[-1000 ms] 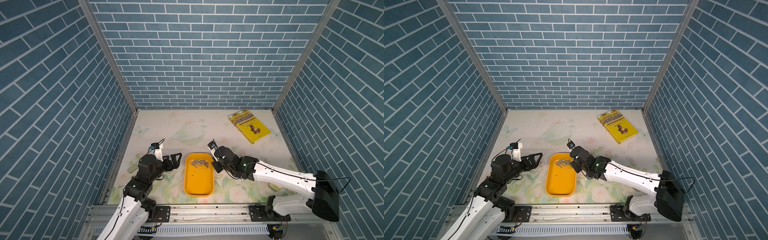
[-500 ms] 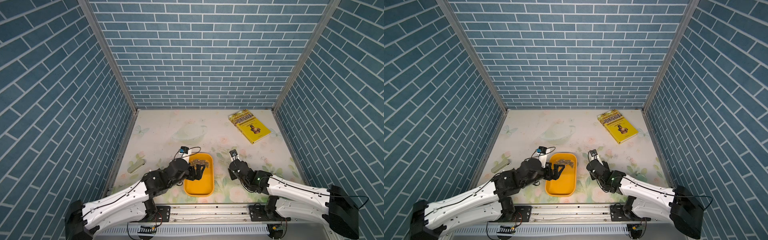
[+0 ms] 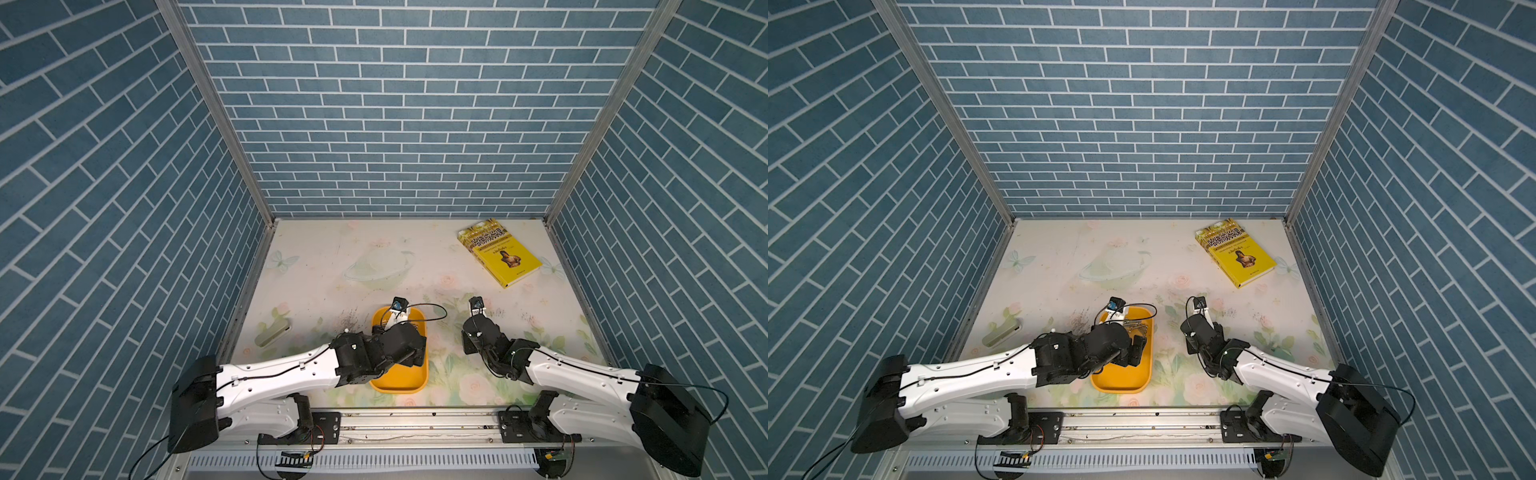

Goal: Take out the screws from the storage box
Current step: Place the screw at the center of the board.

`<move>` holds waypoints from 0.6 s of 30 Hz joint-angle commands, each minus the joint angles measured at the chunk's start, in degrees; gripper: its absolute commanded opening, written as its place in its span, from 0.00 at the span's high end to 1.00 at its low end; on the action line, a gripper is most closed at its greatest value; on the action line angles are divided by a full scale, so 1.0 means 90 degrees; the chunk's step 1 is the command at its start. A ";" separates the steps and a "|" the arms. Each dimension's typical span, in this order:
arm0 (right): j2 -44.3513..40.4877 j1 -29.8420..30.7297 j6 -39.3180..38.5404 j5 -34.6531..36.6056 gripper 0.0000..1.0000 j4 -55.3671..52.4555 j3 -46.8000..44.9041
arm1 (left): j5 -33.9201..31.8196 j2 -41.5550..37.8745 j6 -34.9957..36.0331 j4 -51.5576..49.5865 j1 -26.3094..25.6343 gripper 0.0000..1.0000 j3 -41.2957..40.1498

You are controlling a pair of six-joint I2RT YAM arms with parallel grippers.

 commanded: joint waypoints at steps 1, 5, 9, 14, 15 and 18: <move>0.0426 -0.0206 0.0175 -0.0547 1.00 0.0583 -0.0105 | -0.0077 0.0192 0.0284 -0.0072 0.0012 0.07 0.0106; 0.0925 -0.0348 0.0134 -0.0564 1.00 0.0624 0.0091 | 0.0320 0.0587 0.0587 0.0168 0.0400 0.09 0.0175; 0.1236 -0.0411 0.0066 -0.0678 1.00 0.0706 0.0215 | 0.0618 0.1005 0.0982 0.0148 0.0857 0.14 0.0409; 0.1330 -0.0438 0.0018 -0.0573 0.92 0.0740 0.0240 | 0.0636 0.1482 0.1384 -0.0157 0.1265 0.14 0.0801; 0.1355 -0.0443 0.0010 -0.0531 0.90 0.0726 0.0255 | 0.0630 0.1584 0.1480 -0.0200 0.1303 0.14 0.0865; 0.1440 -0.0463 -0.0031 -0.0498 0.82 0.0777 0.0314 | 0.0573 0.1913 0.1831 -0.0157 0.1358 0.14 0.0981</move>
